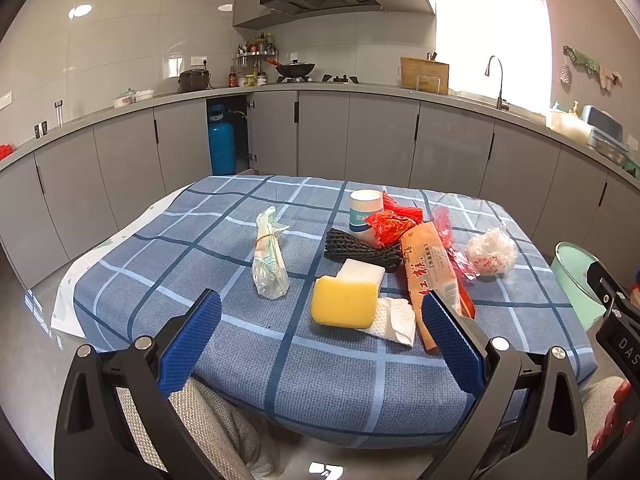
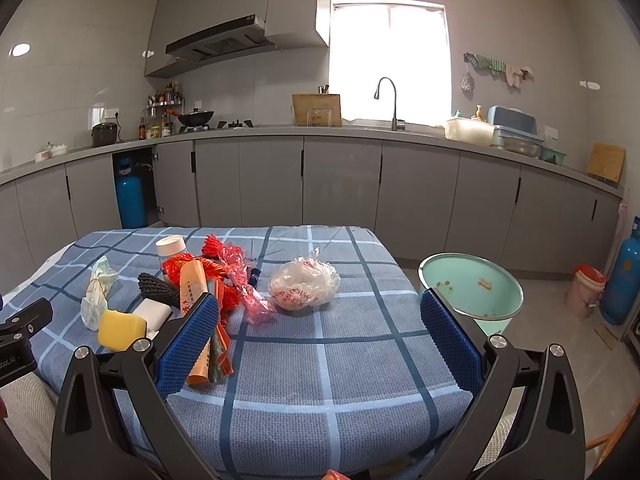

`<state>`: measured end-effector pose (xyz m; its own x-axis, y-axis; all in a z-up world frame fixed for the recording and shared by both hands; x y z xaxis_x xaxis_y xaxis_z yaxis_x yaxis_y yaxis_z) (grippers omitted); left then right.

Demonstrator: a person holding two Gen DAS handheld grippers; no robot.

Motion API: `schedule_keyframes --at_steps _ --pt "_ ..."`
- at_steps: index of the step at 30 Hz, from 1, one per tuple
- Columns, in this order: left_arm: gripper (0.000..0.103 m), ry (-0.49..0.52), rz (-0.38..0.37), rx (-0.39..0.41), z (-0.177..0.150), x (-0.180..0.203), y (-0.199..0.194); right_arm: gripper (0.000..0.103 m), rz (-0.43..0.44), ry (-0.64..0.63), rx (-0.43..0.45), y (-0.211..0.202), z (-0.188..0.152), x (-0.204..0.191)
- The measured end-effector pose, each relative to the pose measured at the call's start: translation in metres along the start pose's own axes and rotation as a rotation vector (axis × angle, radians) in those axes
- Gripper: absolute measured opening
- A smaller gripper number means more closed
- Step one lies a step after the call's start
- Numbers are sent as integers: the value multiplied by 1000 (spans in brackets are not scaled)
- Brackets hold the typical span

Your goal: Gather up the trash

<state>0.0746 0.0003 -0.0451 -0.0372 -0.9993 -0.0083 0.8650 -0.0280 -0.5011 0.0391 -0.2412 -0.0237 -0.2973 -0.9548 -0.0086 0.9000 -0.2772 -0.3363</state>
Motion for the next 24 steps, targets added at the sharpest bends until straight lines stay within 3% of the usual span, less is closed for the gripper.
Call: schedule_keyframes --at_steps 24 --pt "99 -4 1 -10 -3 -2 4 99 -3 -1 -9 1 -1 1"
Point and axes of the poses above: each gripper's, at about its wrist camera, not at the fingertips, and y roughly the way its jaws point, x to its right, z to its top, the point moved 8 cm from there along y, roughly the way its jaws point, and after that the axes turned 2 degrees about y, right-handed, at the moved point
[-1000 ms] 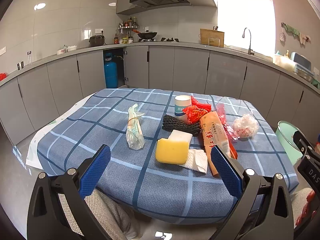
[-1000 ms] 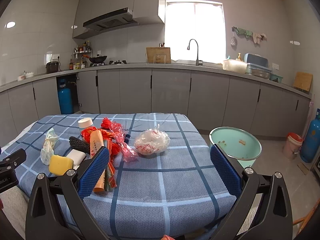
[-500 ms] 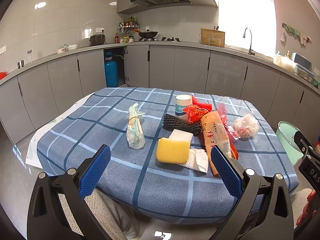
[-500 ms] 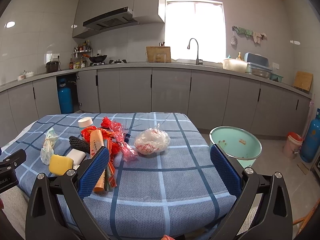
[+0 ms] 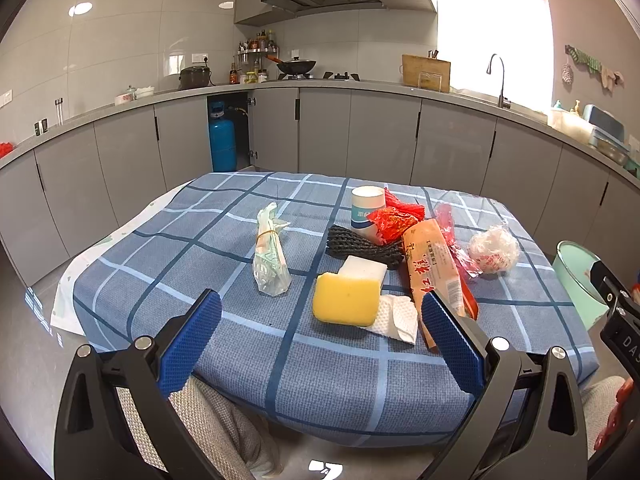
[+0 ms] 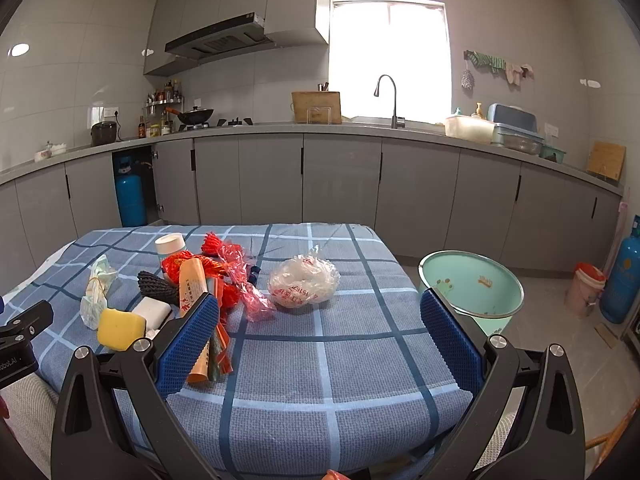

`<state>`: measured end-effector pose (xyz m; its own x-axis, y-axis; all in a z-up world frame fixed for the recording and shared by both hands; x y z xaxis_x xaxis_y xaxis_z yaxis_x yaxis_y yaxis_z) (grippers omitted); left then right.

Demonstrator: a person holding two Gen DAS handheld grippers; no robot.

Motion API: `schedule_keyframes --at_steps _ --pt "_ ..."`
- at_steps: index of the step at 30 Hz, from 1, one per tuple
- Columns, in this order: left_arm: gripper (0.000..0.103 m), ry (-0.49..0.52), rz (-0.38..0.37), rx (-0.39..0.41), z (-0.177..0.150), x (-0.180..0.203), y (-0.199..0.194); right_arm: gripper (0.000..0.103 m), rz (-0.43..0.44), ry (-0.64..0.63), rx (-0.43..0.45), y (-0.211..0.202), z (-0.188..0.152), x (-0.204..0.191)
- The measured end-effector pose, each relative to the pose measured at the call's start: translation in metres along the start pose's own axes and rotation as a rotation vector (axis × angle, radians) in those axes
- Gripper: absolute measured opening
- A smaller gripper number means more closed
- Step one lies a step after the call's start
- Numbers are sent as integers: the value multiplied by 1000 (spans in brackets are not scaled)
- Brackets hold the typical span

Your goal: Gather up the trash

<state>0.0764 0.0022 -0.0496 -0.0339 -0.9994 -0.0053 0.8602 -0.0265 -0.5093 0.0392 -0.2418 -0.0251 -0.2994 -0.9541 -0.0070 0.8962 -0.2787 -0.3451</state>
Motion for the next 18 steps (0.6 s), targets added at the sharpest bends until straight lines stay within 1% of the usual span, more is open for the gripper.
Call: schedule_keyframes --at_steps 11,15,18 --pt "99 3 0 -6 -1 0 2 99 2 7 4 1 0 1" --pt "99 6 -6 -7 -2 -3 7 99 4 20 -2 5 -2 3" --pt "99 13 -10 -24 -8 -6 18 99 20 36 -18 12 -6 4"
Point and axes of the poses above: each gripper's, at about its wrist camera, not at the fingertips, and y roughly the way its jaws point, x to its right, z to its top, the point moved 8 cm from there along y, roughly the way its jaws point, and after that the axes turned 2 degrees about y, right-handed, at the moved point
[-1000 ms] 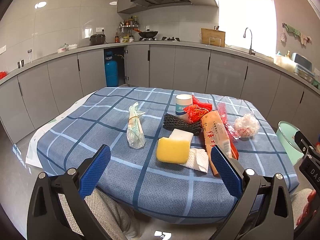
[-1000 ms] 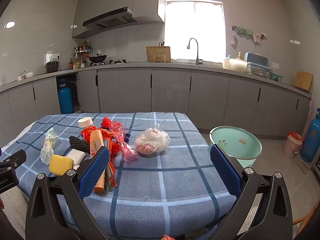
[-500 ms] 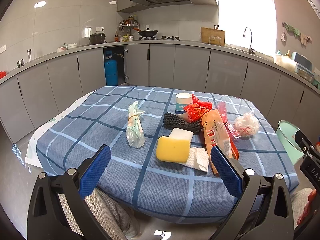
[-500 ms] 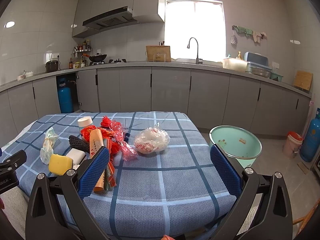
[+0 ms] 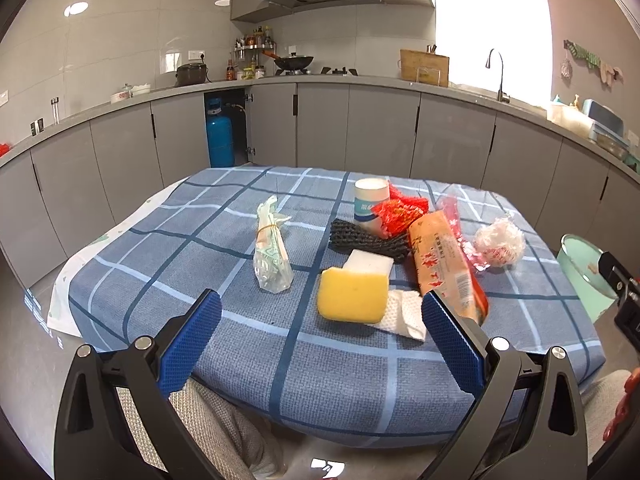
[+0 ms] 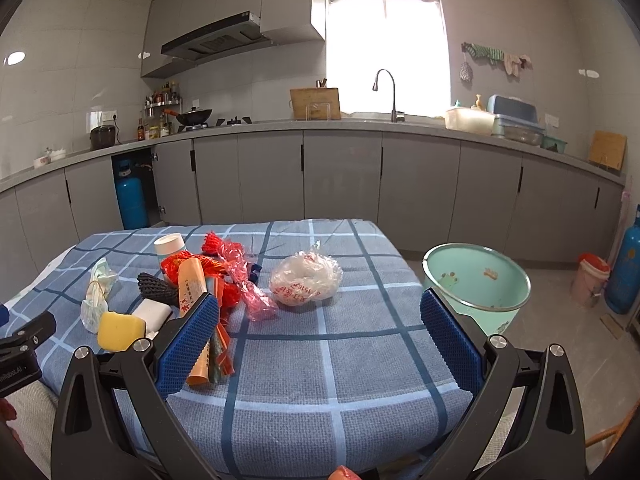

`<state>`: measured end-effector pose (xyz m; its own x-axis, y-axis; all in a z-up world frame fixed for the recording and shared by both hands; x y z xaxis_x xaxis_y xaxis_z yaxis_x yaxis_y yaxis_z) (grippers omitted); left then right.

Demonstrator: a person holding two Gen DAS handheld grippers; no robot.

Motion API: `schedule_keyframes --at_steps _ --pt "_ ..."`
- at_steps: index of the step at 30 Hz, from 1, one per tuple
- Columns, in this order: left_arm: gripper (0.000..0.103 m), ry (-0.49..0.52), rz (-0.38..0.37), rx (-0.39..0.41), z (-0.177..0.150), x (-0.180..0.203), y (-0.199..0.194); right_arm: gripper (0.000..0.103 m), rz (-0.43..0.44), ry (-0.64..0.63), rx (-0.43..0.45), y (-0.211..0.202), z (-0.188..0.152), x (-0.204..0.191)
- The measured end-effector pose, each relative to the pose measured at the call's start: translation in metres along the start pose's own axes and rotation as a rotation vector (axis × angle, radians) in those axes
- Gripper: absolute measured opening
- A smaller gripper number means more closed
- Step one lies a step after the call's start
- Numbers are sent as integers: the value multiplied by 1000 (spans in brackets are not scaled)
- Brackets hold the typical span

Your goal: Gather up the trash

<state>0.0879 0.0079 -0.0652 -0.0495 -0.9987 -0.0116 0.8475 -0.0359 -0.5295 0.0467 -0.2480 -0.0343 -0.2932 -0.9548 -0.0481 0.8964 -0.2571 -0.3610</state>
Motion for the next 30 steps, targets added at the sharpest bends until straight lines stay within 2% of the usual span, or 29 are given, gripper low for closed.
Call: schedule_keyframes --at_steps 5,8,15,20,30 --pt "99 8 -53 -19 -11 -1 22 99 74 4 -34 17 -9 -8" --pt "98 8 -45 -48 -17 -3 38 99 86 -19 -71 31 -16 -13" --pt "98 39 22 -94 -22 -5 78 99 42 -39 -133 80 -24 0" --pt "98 41 -25 -115 -19 8 105 99 36 -15 -195 130 -22 9" --pt "98 82 -52 -139 -22 27 141 99 43 -41 -298 226 -24 3"
Point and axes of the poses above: each gripper's, at about its wrist camera, not at the fingertips, and y roughly the way its jaws point, x to its right, z to its top, the point moved 8 cm from there along y, roughly the way its jaws point, and after that the axes turned 2 degrees about y, right-handed, at the moved point
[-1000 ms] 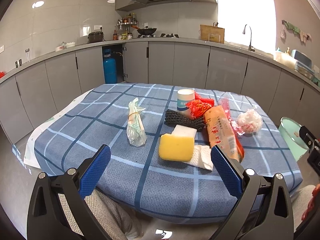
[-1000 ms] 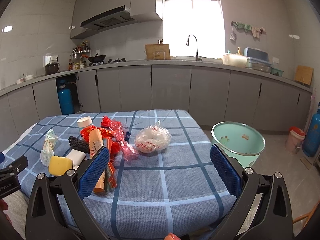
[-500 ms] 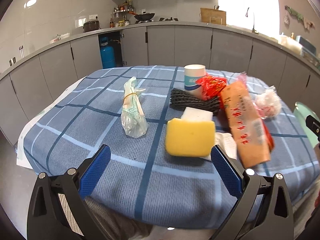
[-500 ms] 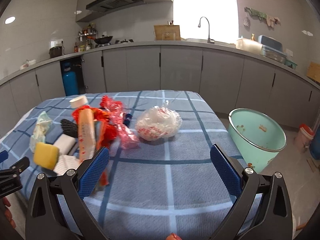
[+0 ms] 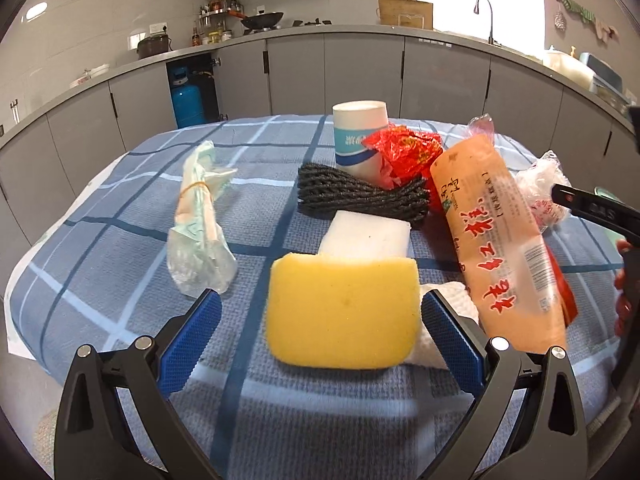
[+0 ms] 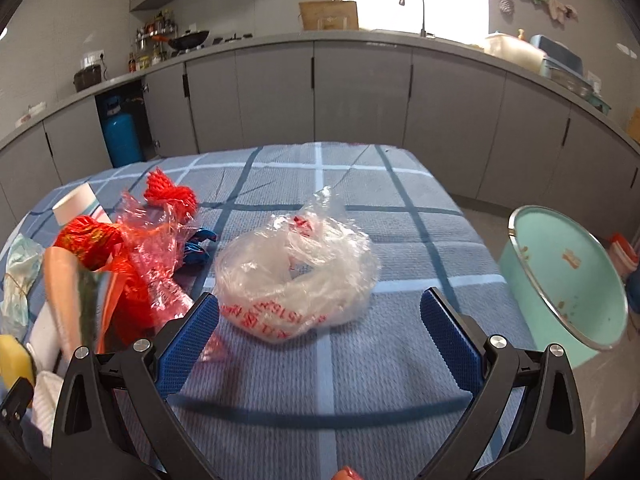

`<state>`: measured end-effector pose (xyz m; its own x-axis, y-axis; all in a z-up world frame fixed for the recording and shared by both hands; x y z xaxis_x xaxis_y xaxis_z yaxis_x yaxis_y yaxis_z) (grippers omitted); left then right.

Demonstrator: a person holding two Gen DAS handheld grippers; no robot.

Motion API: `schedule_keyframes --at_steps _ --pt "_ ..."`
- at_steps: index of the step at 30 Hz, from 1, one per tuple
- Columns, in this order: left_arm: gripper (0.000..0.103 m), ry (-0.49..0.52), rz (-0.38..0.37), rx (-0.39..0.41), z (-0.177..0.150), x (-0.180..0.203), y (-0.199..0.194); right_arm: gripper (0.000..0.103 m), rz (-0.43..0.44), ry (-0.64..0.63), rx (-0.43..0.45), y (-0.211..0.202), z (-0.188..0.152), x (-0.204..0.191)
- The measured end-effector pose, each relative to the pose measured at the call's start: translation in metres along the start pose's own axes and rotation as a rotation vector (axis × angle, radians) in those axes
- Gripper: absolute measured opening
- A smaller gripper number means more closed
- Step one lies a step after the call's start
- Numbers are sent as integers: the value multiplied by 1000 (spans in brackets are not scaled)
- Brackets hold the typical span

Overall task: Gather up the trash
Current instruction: 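Grasp the clear plastic bag with the right tool while the left tool grasps the yellow sponge, then carry the clear bag and yellow sponge over the green bucket and release both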

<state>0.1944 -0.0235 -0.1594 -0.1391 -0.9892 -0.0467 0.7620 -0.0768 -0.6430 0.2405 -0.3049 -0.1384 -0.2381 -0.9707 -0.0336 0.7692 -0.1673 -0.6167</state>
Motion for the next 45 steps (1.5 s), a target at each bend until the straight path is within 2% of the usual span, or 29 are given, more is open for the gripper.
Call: schedule_keyframes --at_steps 4,8,9,10,13,15,16,21,32,40,45 --pt "96 -5 -7 -5 -3 0 8 99 -2 -41 -42 22 0 -7" --pt "87 -3 -24 -11 -4 3 12 98 44 9 -67 29 0 -4" --pt "86 1 -27 -11 -5 4 13 95 45 13 -69 29 0 -3" --pt "85 3 -27 -7 -5 4 12 81 55 14 -73 29 -1 -4" --pt "76 12 -35 1 -5 8 13 62 81 0 -85 29 -3 -8" --pt "70 19 -44 3 -6 11 13 55 97 -13 -86 27 -4 -11" --pt "70 22 -43 4 -7 12 13 48 97 -16 -85 26 -4 -12" --pt "69 12 -37 28 -8 12 8 37 120 -9 -80 19 -7 -9" --pt "68 -13 -3 78 -10 10 -10 36 100 32 -10 -17 -9 21" --pt "68 -42 -31 65 -12 11 -8 36 64 22 32 -29 -11 36" --pt "69 -67 -17 112 -3 7 -21 36 54 51 37 -33 -15 47"
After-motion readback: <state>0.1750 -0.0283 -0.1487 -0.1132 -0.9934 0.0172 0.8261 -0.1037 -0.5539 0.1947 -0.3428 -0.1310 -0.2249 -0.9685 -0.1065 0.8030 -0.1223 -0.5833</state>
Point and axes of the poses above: each gripper's, at about its wrist camera, not at the fingertips, and y roughly the way its jaws point, x to its right, z to its top, the point moved 8 cm from there along y, roughly the way its jaws point, and after that the axes turned 2 degrees about y, right-handed, at the moved point
